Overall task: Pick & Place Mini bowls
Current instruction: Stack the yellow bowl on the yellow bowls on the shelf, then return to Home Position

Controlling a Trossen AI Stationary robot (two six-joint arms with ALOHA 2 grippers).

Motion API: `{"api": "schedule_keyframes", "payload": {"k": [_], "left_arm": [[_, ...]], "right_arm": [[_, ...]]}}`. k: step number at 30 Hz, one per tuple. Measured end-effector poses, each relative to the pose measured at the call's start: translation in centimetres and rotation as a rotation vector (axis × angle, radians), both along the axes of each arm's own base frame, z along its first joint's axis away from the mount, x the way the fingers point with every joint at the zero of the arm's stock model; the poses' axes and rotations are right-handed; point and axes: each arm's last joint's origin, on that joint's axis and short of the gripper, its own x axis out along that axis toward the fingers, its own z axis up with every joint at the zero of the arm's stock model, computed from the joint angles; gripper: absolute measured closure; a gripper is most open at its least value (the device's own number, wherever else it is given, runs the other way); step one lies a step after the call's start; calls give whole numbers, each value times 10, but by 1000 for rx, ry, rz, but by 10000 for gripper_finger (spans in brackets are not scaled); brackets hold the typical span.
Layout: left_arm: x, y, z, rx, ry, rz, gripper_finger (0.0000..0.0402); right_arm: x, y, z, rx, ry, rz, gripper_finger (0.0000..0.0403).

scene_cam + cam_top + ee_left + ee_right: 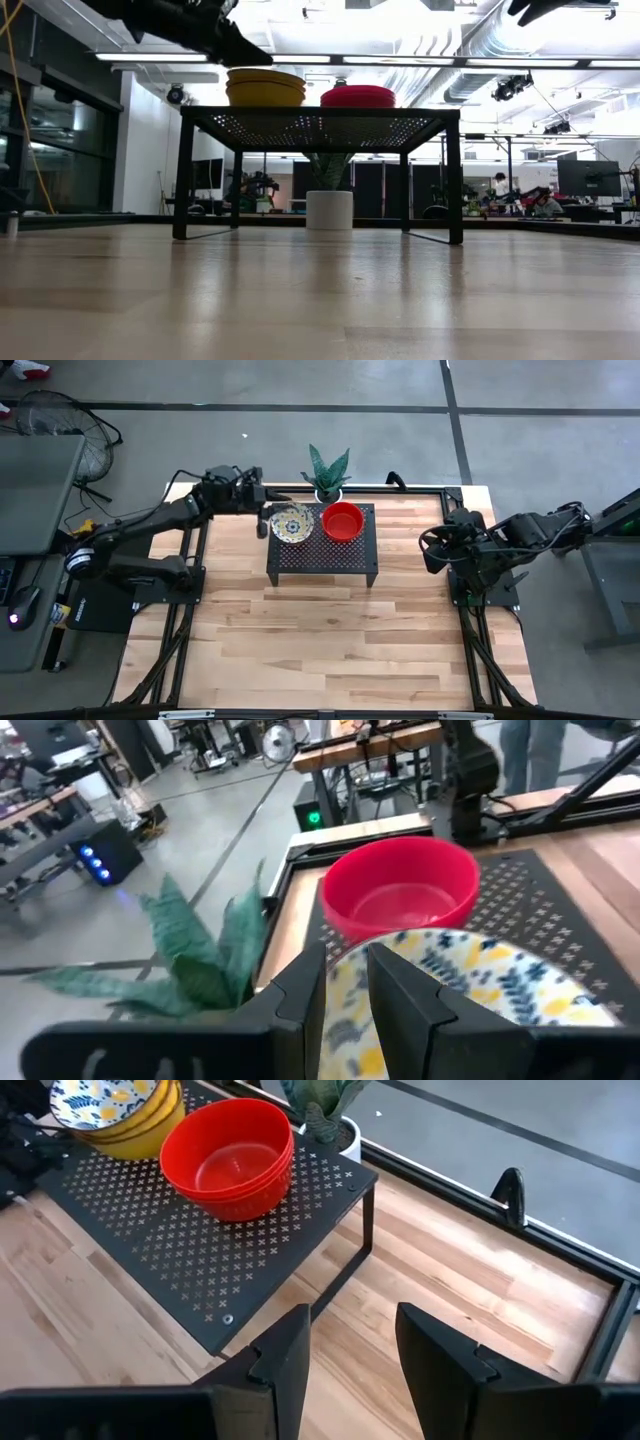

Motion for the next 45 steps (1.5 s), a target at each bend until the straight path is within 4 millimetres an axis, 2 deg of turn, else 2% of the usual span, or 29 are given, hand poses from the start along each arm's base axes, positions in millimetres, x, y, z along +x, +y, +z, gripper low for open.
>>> {"api": "schedule_keyframes", "payload": {"k": [4, 8, 16, 23, 30, 38, 45], "left_arm": [[-7, 9, -3, -31, 28, 22, 328], [-11, 14, -5, -59, 30, -33, 328], [-12, 13, -6, -55, 43, -60, 328], [-12, 13, -17, -94, 127, -51, 328], [-11, 15, -15, -86, 113, -27, 328], [-22, 7, 0, -52, 52, -26, 328], [-49, -15, 12, -92, 53, -66, 328]], "right_arm": [[1, 0, 0, 4, -9, 0, 265], [1, 0, 0, 4, -9, 0, 265], [1, 0, 0, 4, -11, 0, 265], [1, 0, 0, 5, -11, 0, 265], [1, 0, 0, 5, -11, 0, 265], [1, 0, 1, -25, -15, -10, 265], [-3, -3, 0, -71, 23, -18, 265]]}}
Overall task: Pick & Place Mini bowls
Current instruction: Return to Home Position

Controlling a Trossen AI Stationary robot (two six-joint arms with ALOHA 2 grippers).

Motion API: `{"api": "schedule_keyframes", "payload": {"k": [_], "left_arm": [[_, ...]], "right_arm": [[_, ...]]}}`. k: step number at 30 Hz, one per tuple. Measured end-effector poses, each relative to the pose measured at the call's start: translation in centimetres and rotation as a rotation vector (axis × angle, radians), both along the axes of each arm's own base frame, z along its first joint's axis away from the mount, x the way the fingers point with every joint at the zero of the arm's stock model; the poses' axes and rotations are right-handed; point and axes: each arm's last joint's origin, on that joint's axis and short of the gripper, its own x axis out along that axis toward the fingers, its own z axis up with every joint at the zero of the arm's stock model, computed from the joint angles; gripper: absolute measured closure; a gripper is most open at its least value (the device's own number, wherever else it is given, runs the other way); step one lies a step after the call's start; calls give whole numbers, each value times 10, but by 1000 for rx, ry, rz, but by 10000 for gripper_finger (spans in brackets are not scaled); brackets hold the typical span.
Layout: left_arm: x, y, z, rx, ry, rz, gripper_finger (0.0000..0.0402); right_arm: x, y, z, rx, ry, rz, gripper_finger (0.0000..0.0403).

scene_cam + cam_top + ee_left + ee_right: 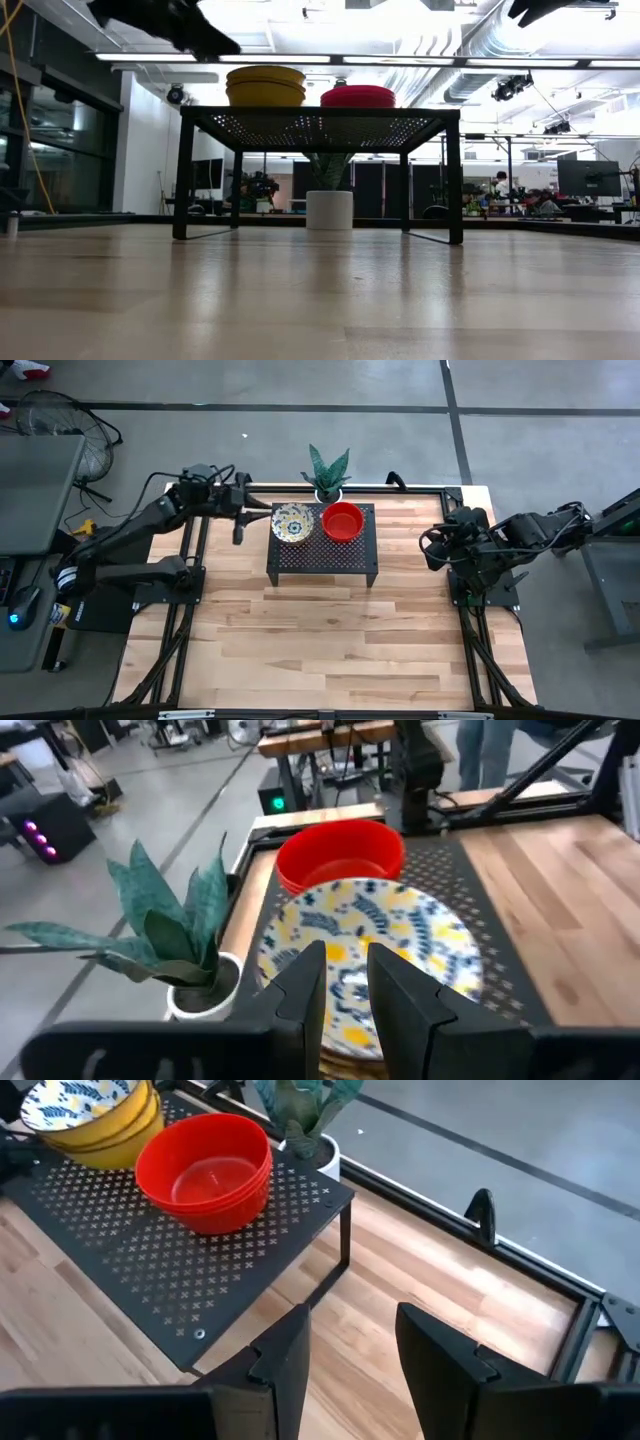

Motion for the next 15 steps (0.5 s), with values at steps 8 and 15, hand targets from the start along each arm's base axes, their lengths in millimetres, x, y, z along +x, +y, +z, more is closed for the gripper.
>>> {"api": "schedule_keyframes", "payload": {"k": [8, 15], "left_arm": [[-34, -41, -22, -33, -34, 65, 328], [-72, -74, -45, -100, -188, 103, 328]], "right_arm": [[-11, 9, -8, -55, -64, 50, 265], [-26, 12, -63, 77, -296, 73, 265]]}}
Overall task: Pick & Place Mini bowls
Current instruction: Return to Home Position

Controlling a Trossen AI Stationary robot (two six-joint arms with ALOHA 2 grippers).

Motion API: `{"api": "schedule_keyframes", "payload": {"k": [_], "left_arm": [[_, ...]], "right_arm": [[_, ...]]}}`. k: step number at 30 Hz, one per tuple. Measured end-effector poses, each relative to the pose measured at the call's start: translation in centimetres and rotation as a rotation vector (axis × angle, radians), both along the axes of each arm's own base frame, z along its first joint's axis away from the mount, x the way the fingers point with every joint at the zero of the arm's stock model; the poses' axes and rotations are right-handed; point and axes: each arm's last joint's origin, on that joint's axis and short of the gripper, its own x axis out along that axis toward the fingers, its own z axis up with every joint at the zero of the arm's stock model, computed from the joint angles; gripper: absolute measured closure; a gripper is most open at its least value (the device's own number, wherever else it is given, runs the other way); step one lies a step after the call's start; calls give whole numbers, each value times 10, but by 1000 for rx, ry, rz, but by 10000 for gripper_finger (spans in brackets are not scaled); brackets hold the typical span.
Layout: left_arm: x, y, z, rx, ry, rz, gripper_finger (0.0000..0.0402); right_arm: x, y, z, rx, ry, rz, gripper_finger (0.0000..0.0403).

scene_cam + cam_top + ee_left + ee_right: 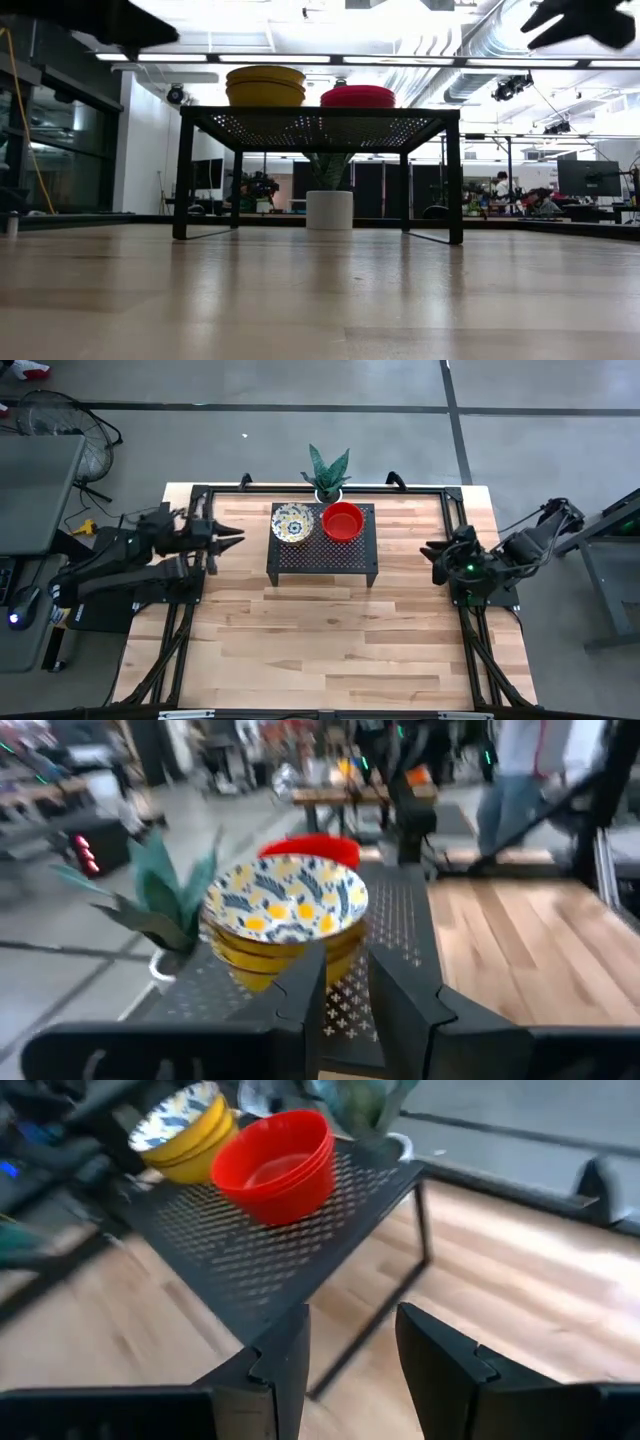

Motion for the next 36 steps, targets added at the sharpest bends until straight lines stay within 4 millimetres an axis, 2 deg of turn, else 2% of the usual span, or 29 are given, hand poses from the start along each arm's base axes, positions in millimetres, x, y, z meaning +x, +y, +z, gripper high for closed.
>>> {"api": "schedule_keyframes", "payload": {"k": [4, 7, 13, 19, 22, 29, 36], "left_arm": [[-17, -9, -8, 7, -91, 60, 328], [-20, -11, -18, -16, -110, 70, 328], [-6, -12, -51, -80, -56, 40, 328], [7, -10, -69, -68, -225, 47, 328], [8, -9, -78, -71, -227, 68, 328], [7, -9, -77, -68, -244, 74, 328], [-1, -9, -72, -17, -304, 121, 328]], "right_arm": [[-2, -5, -24, 25, -144, -29, 265], [-4, -10, -35, 44, -222, -45, 265], [-7, -20, -55, 92, -308, -40, 265], [-7, -26, -71, 113, -379, 7, 265], [-7, -28, -78, 122, -396, 28, 265], [-15, -35, -89, 124, -434, 45, 265], [-22, -41, -102, 72, -581, 58, 265]]}}
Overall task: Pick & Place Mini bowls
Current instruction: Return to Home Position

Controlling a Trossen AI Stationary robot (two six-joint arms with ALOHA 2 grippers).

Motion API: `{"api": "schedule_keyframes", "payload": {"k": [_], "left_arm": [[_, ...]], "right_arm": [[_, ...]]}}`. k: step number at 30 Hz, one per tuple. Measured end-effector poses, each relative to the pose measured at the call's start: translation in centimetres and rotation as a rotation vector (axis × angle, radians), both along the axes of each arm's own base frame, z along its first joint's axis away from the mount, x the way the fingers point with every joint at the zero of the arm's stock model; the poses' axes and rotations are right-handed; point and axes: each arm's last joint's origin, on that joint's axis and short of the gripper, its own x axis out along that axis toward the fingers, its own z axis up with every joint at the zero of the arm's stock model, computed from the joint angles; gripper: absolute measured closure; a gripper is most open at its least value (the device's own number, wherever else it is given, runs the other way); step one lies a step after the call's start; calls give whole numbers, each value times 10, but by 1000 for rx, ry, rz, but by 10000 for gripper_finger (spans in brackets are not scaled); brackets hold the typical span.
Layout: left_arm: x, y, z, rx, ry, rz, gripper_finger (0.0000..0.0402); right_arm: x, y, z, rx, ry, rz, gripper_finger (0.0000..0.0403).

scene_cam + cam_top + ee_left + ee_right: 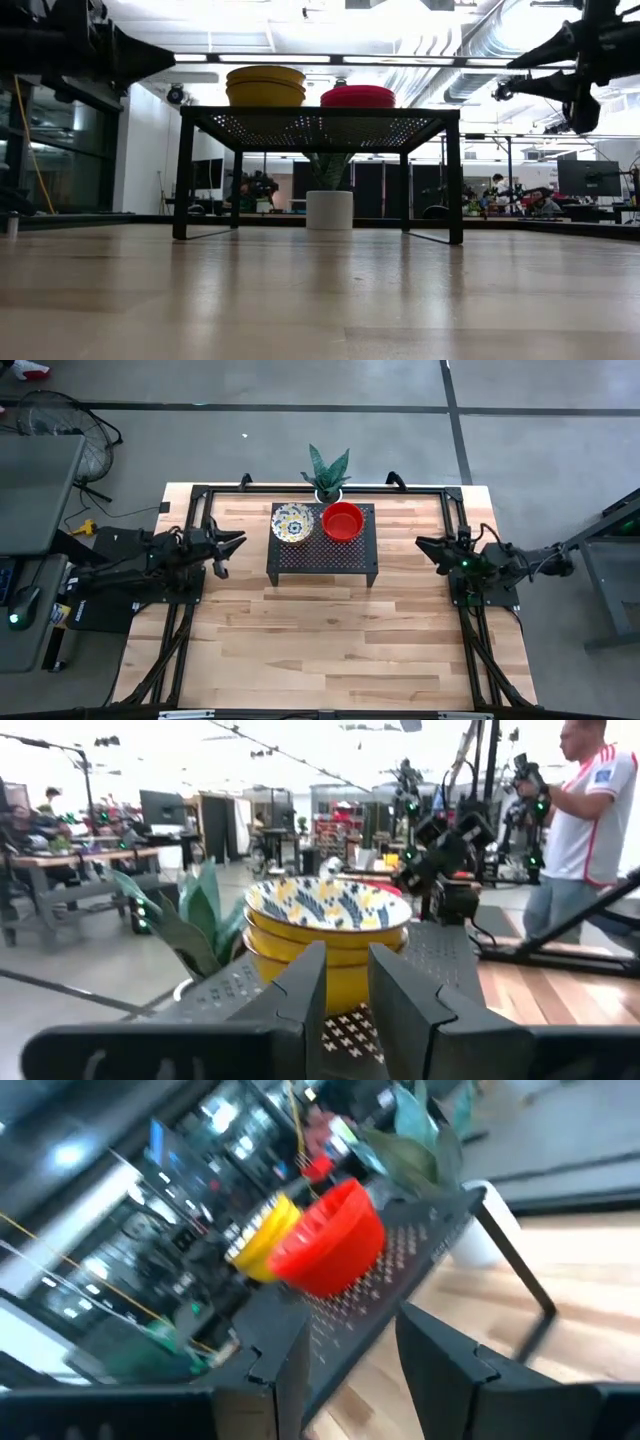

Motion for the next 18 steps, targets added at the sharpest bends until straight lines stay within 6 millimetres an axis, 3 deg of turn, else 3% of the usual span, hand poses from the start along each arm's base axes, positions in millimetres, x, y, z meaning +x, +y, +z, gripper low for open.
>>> {"api": "schedule_keyframes", "payload": {"k": [11, 18], "left_arm": [[-2, 0, -4, -12, -63, -11, 328], [1, -1, -12, -4, -183, -66, 328]], "right_arm": [[18, -9, -28, -73, -182, 13, 265], [19, -15, -31, -128, -149, 113, 265]]}}
